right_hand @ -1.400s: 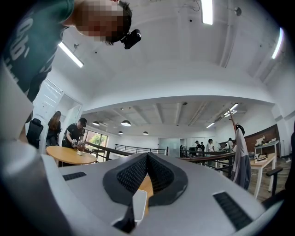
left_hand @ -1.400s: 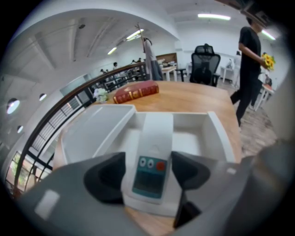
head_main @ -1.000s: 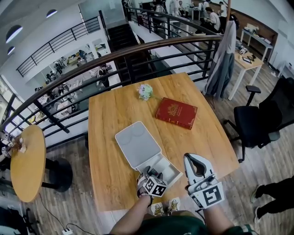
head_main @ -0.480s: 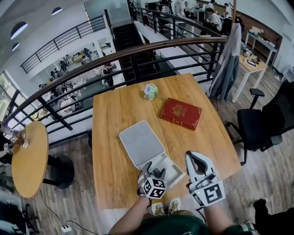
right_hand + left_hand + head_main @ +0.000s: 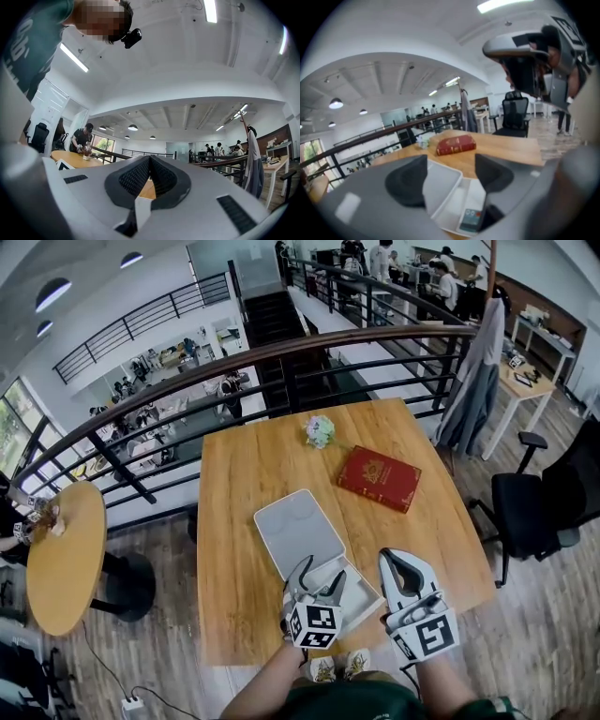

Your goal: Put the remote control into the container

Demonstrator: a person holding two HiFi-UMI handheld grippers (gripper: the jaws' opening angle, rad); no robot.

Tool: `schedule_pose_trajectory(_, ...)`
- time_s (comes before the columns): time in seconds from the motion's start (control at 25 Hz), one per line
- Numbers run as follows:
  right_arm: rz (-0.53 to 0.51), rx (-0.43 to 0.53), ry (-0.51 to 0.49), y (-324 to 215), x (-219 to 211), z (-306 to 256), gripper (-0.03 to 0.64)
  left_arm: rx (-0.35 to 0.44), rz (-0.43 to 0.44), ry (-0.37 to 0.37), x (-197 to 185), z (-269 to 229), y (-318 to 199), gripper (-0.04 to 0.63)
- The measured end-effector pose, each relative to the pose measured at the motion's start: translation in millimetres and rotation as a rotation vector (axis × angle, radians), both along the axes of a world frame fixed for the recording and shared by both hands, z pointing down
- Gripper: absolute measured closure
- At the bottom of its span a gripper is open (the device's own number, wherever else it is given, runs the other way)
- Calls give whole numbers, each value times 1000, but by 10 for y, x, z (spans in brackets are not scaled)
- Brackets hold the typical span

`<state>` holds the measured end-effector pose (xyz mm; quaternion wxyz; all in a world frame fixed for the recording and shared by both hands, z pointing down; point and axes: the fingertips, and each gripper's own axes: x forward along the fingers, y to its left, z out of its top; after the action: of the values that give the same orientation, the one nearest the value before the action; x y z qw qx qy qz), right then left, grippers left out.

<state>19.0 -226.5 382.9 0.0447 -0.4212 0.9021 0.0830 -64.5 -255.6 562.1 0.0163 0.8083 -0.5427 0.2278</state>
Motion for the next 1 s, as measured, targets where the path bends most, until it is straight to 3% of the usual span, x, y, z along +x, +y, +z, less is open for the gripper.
schedule_pose_trajectory(0.44, -11, 31, -3, -17, -85, -164, 598, 277, 51, 79, 62, -1177, 62, 278)
schedule_pose_trajectory(0.64, -17, 47, -6, -13, -119, -227, 598, 349, 49, 103, 11, -1530, 133, 278)
schedule_pose_trajectory(0.76, -11, 61, -6, -20, -112, -298, 598, 451, 56, 120, -34, -1805, 195, 278)
schedule_pose_trajectory(1.0, 17, 83, -19, -37, -64, -426, 598, 577, 62, 127, -137, -2156, 358, 278)
